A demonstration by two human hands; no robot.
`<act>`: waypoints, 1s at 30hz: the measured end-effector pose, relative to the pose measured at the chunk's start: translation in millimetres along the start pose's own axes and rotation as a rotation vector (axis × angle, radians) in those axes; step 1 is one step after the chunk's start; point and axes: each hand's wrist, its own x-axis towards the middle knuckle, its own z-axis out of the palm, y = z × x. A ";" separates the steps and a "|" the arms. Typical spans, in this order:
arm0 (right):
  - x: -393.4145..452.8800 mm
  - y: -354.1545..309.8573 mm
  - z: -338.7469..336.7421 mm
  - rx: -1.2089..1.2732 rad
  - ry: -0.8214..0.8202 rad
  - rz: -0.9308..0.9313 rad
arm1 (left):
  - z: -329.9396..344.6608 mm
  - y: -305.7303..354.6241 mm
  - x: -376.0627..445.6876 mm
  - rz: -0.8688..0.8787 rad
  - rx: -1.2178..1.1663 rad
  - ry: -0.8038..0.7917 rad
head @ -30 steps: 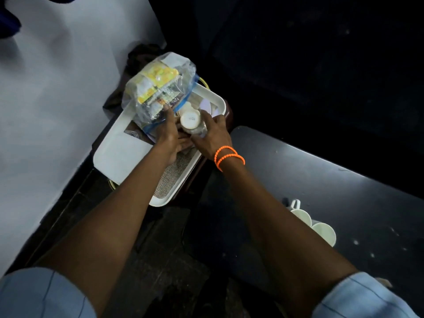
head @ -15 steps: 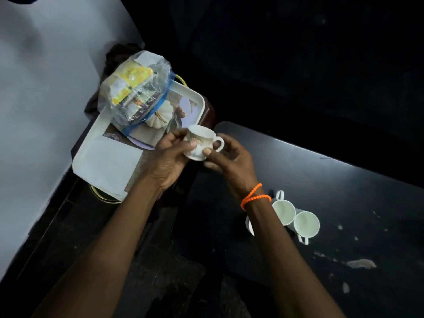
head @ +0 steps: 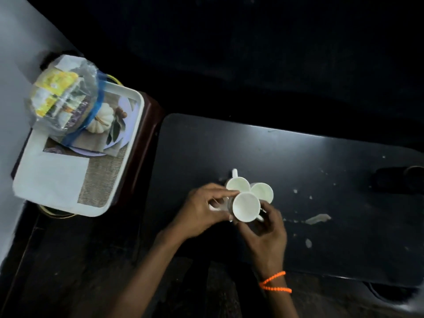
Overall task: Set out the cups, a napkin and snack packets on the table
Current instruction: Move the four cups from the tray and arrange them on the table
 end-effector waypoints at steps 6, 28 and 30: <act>-38.3 54.4 -14.9 -0.111 0.165 0.129 | 66.3 -13.0 -23.6 -0.102 0.025 0.005; -10.6 78.9 25.2 -0.121 0.139 0.258 | 96.4 -31.7 -33.8 -0.054 0.236 0.312; -14.4 81.5 25.3 -0.106 0.170 0.315 | 87.4 -33.8 -30.9 -0.058 0.239 0.433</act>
